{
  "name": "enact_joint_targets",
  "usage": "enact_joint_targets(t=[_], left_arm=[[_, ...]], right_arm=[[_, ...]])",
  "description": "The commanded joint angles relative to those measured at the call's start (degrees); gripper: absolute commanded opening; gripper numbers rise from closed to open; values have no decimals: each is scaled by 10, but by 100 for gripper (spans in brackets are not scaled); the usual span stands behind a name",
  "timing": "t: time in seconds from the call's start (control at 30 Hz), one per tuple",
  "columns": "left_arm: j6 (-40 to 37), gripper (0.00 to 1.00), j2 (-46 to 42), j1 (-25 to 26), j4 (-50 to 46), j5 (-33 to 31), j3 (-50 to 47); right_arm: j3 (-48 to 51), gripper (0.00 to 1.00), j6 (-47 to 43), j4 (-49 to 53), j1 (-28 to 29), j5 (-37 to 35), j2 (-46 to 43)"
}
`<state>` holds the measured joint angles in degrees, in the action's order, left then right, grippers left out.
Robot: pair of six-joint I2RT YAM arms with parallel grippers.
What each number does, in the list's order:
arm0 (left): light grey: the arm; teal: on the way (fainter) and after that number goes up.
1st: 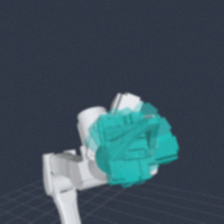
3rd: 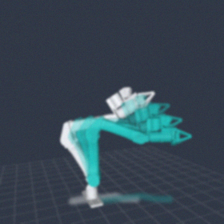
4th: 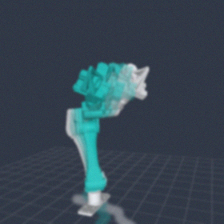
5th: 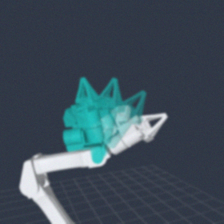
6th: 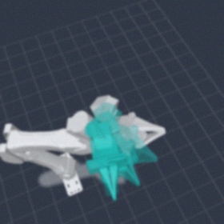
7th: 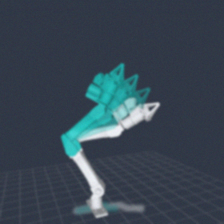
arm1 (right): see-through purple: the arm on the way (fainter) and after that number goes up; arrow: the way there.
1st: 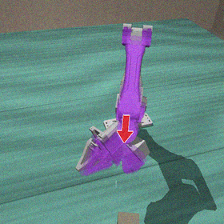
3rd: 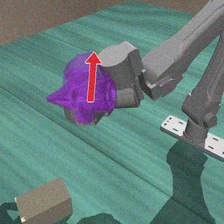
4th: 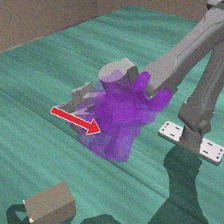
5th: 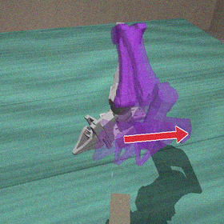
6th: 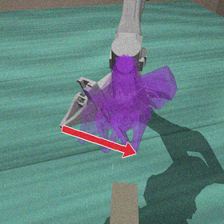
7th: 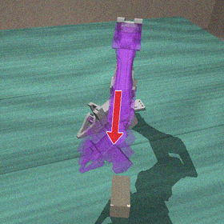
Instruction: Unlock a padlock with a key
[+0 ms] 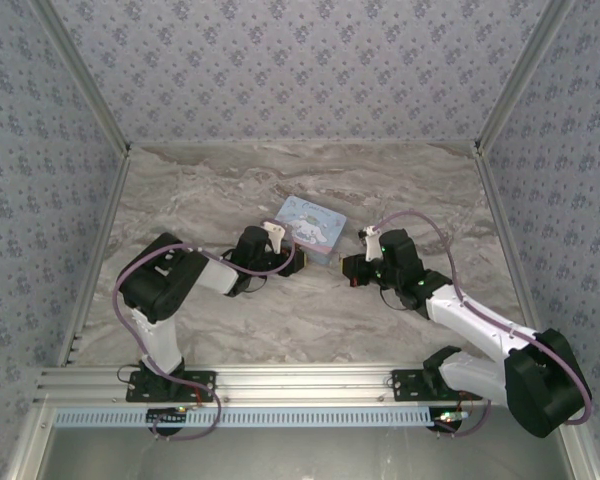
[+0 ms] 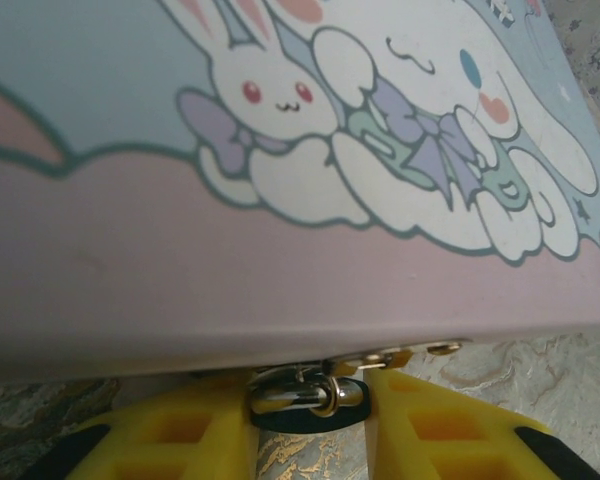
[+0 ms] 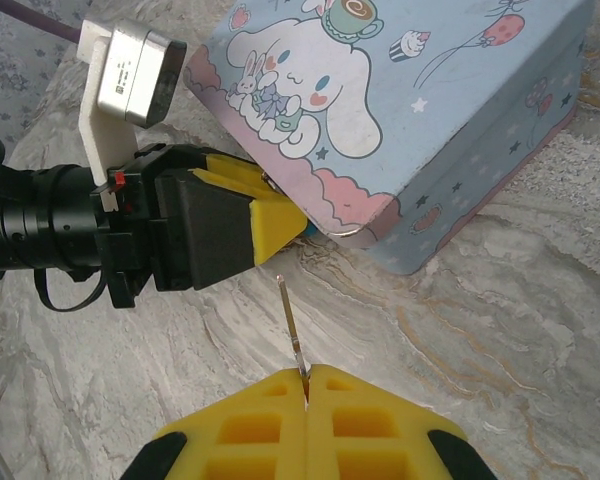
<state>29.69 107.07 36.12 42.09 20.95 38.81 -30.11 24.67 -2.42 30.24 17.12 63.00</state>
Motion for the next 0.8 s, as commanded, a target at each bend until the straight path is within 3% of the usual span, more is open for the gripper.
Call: enact_joint_targets(t=[0.0,0.37,0.77], left_arm=[[5,29,3,4,-1,1,6],[59,24,-48,6,-40,7,7],[158,17,-109,23,-198,2,61]], right_arm=[[2,0,1,-3,7,-12,0],[13,0,-68,-11,73,-84,22],[31,0,-123,-109,130,-128,113]])
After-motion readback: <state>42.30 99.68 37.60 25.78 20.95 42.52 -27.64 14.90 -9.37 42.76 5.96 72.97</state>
